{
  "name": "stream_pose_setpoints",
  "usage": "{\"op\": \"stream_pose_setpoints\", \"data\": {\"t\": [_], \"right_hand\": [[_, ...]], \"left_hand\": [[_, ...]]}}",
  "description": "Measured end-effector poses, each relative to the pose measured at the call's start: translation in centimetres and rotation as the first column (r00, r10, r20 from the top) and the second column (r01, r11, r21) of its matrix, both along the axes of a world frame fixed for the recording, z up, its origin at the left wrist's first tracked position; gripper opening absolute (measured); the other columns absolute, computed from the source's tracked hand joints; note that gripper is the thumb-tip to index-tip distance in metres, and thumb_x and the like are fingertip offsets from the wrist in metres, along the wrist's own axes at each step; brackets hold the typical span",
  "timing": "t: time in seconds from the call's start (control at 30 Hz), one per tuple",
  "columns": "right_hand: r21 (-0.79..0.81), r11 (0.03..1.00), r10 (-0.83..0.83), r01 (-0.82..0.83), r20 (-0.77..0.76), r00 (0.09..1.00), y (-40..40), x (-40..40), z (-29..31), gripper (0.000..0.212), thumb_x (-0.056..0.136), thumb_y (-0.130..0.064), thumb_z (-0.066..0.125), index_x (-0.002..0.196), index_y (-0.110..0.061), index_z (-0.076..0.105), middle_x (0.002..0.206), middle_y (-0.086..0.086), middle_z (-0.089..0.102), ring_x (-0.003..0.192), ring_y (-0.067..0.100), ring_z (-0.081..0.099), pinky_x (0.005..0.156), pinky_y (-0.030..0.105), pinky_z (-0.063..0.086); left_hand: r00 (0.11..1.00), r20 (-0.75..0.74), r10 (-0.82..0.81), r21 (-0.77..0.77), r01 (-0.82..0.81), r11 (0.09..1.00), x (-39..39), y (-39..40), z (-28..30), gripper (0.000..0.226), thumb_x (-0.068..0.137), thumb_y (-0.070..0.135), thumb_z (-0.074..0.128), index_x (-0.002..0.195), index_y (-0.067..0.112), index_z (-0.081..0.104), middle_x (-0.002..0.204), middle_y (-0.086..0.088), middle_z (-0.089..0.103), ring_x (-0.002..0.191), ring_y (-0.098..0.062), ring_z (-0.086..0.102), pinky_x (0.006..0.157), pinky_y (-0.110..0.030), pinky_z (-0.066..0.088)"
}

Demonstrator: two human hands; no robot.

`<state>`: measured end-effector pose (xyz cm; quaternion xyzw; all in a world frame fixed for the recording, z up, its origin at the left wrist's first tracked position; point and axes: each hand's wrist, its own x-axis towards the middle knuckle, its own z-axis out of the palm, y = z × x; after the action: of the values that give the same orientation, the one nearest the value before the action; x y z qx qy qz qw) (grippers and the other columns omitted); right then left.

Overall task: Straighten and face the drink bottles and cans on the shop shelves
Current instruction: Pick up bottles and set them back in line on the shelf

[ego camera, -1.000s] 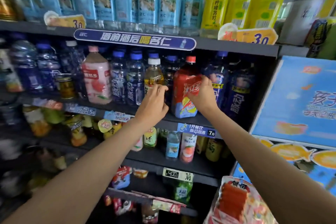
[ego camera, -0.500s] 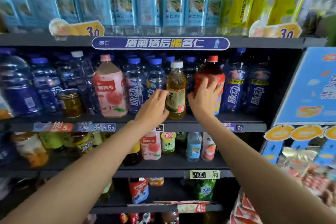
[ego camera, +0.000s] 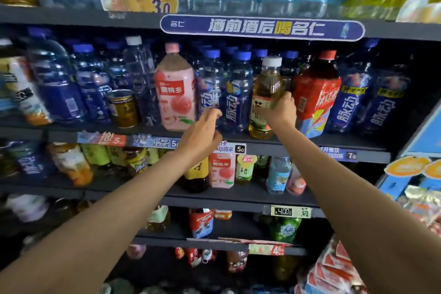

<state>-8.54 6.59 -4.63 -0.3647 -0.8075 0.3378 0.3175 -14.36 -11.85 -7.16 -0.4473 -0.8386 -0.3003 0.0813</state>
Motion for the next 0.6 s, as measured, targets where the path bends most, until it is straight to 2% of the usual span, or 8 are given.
{"op": "stream_pose_setpoints", "data": {"t": [0.17, 0.23, 0.3, 0.33, 0.4, 0.43, 0.53, 0.6], "right_hand": [[0.051, 0.992, 0.120, -0.114, -0.155, 0.981, -0.9, 4.0, -0.3, 0.068, 0.069, -0.021, 0.082, 0.123, -0.007, 0.043, 0.121, 0.007, 0.055, 0.106, 0.019, 0.054, 0.087, 0.028, 0.044], [0.109, 0.973, 0.220, -0.202, -0.192, 0.956, -1.5, 6.2, -0.3, 0.069, 0.068, -0.019, 0.082, 0.124, -0.009, 0.042, 0.119, 0.004, 0.056, 0.104, 0.016, 0.055, 0.088, 0.033, 0.049], [0.139, 0.943, 0.326, -0.303, -0.194, 0.925, -1.8, 8.8, 0.0, 0.069, 0.067, -0.019, 0.083, 0.122, -0.010, 0.043, 0.114, 0.000, 0.058, 0.103, 0.014, 0.058, 0.085, 0.035, 0.052], [0.140, 0.928, 0.366, -0.344, -0.185, 0.912, -1.9, 10.0, -0.1, 0.067, 0.066, -0.018, 0.083, 0.120, -0.012, 0.044, 0.109, -0.006, 0.058, 0.099, 0.009, 0.058, 0.082, 0.030, 0.053], [0.117, 0.908, 0.416, -0.403, -0.133, 0.900, -2.3, 12.0, -1.0, 0.065, 0.064, -0.020, 0.085, 0.116, -0.018, 0.046, 0.101, -0.016, 0.057, 0.092, -0.001, 0.056, 0.076, 0.017, 0.049], [0.086, 0.905, 0.424, -0.416, -0.099, 0.900, -2.4, 12.5, -2.3, 0.066, 0.062, -0.024, 0.087, 0.114, -0.021, 0.047, 0.100, -0.017, 0.058, 0.092, -0.001, 0.057, 0.075, 0.015, 0.047], [-0.019, 0.909, 0.415, -0.415, -0.021, 0.910, -2.3, 12.8, -8.4, 0.073, 0.056, -0.032, 0.087, 0.118, -0.018, 0.050, 0.106, -0.004, 0.062, 0.099, 0.015, 0.060, 0.083, 0.029, 0.049], [-0.083, 0.910, 0.408, -0.406, -0.004, 0.913, -2.1, 12.4, -12.8, 0.074, 0.060, -0.023, 0.087, 0.122, -0.010, 0.050, 0.109, 0.000, 0.062, 0.102, 0.018, 0.061, 0.084, 0.035, 0.052]], "left_hand": [[0.979, 0.162, -0.127, 0.043, 0.122, 0.992, 2.2, 2.5, -2.1, 0.053, 0.089, 0.020, 0.058, 0.135, 0.018, 0.033, 0.137, 0.002, 0.039, 0.100, -0.010, 0.055, 0.088, -0.037, 0.048], [0.946, 0.227, -0.230, 0.146, 0.201, 0.969, 3.7, 4.1, -2.0, 0.065, 0.085, 0.023, 0.065, 0.139, 0.016, 0.030, 0.137, 0.001, 0.041, 0.103, -0.006, 0.054, 0.085, -0.026, 0.048], [0.890, 0.310, -0.334, 0.281, 0.250, 0.927, 5.2, 5.0, -2.0, 0.064, 0.079, 0.020, 0.072, 0.133, 0.018, 0.036, 0.119, 0.007, 0.052, 0.092, 0.006, 0.053, 0.072, -0.009, 0.043], [0.869, 0.338, -0.362, 0.321, 0.255, 0.912, 5.7, 5.2, -2.4, 0.060, 0.077, 0.018, 0.074, 0.127, 0.020, 0.040, 0.106, 0.014, 0.054, 0.084, 0.010, 0.052, 0.067, -0.007, 0.040], [0.860, 0.377, -0.344, 0.289, 0.243, 0.926, 6.6, 4.9, -4.0, 0.057, 0.073, 0.022, 0.078, 0.121, 0.019, 0.047, 0.091, 0.020, 0.052, 0.077, 0.009, 0.050, 0.061, -0.009, 0.039], [0.856, 0.405, -0.322, 0.240, 0.240, 0.940, 7.0, 4.6, -5.3, 0.056, 0.072, 0.024, 0.079, 0.119, 0.020, 0.048, 0.090, 0.020, 0.052, 0.077, 0.006, 0.050, 0.061, -0.009, 0.040], [0.770, 0.562, -0.301, 0.166, 0.251, 0.954, 7.3, 3.9, -9.7, 0.053, 0.071, 0.017, 0.080, 0.112, 0.022, 0.047, 0.093, 0.016, 0.056, 0.084, -0.004, 0.055, 0.071, -0.009, 0.043], [0.721, 0.641, -0.265, 0.139, 0.231, 0.963, 6.6, 4.5, -12.8, 0.055, 0.070, 0.016, 0.080, 0.117, 0.016, 0.051, 0.104, 0.004, 0.063, 0.097, -0.016, 0.061, 0.086, -0.025, 0.050]]}}
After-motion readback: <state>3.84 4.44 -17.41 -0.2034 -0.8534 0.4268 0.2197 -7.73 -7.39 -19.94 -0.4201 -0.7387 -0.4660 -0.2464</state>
